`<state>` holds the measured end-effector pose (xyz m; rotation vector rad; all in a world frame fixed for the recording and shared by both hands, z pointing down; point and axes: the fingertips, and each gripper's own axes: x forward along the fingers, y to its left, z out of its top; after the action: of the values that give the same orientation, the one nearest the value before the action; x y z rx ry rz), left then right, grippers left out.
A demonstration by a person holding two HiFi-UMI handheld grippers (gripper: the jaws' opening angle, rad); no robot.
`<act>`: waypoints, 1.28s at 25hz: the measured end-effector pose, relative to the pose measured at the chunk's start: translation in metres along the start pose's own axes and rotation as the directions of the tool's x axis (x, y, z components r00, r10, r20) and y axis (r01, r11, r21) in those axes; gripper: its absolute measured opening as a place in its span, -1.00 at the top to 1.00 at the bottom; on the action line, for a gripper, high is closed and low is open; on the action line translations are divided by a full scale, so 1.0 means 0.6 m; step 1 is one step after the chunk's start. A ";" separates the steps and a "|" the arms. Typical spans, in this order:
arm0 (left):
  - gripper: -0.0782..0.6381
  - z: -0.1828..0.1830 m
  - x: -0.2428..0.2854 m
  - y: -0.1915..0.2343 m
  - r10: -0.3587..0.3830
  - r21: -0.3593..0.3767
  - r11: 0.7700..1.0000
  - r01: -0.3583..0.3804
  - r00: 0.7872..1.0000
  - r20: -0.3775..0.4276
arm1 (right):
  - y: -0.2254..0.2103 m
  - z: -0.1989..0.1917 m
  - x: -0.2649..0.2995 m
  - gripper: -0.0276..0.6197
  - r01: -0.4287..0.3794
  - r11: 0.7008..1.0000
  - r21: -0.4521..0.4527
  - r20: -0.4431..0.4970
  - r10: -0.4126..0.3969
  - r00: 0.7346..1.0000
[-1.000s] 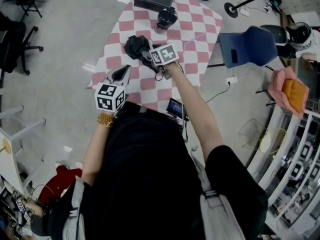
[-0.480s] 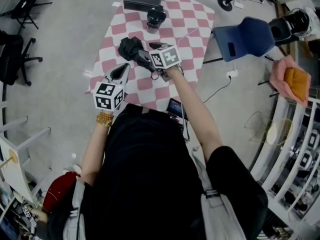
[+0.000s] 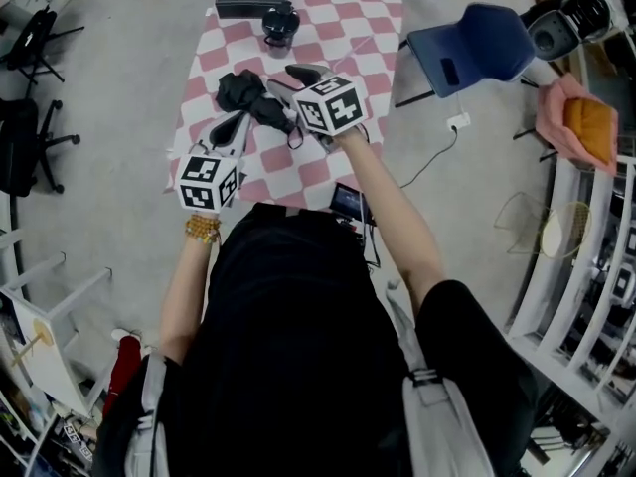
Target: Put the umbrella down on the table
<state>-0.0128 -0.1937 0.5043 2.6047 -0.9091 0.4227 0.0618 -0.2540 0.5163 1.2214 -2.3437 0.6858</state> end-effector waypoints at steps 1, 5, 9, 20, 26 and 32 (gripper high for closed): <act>0.73 0.005 0.002 -0.004 -0.005 0.009 1.000 0.005 1.000 0.005 | 0.003 0.010 -0.012 0.33 0.007 1.000 -0.011 0.019 -0.007 1.000; 0.73 0.024 0.005 -0.024 -0.019 0.036 0.999 0.017 0.999 0.034 | 0.023 0.051 -0.059 0.42 0.032 0.998 -0.060 0.102 -0.026 0.994; 0.73 0.042 0.006 -0.041 -0.031 0.061 0.998 0.028 0.998 0.050 | 0.031 0.084 -0.099 0.51 0.065 0.995 -0.078 0.184 -0.050 0.982; 0.73 0.084 0.003 -0.070 -0.049 0.105 0.994 0.041 0.996 0.076 | 0.032 0.128 -0.187 0.65 0.141 0.987 -0.072 0.339 -0.108 0.935; 0.73 0.102 0.005 -0.099 -0.065 0.132 0.990 0.053 0.994 0.084 | 0.026 0.135 -0.235 0.70 0.184 0.982 -0.050 0.399 -0.149 0.905; 0.73 0.120 0.005 -0.128 -0.069 0.173 0.984 0.050 0.992 0.102 | 0.029 0.131 -0.279 0.72 0.203 0.978 -0.043 0.444 -0.163 0.881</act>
<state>0.0505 -0.1690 0.4240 2.8269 -0.8607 0.3612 0.1261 -0.1855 0.3562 1.6729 -2.5243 0.2535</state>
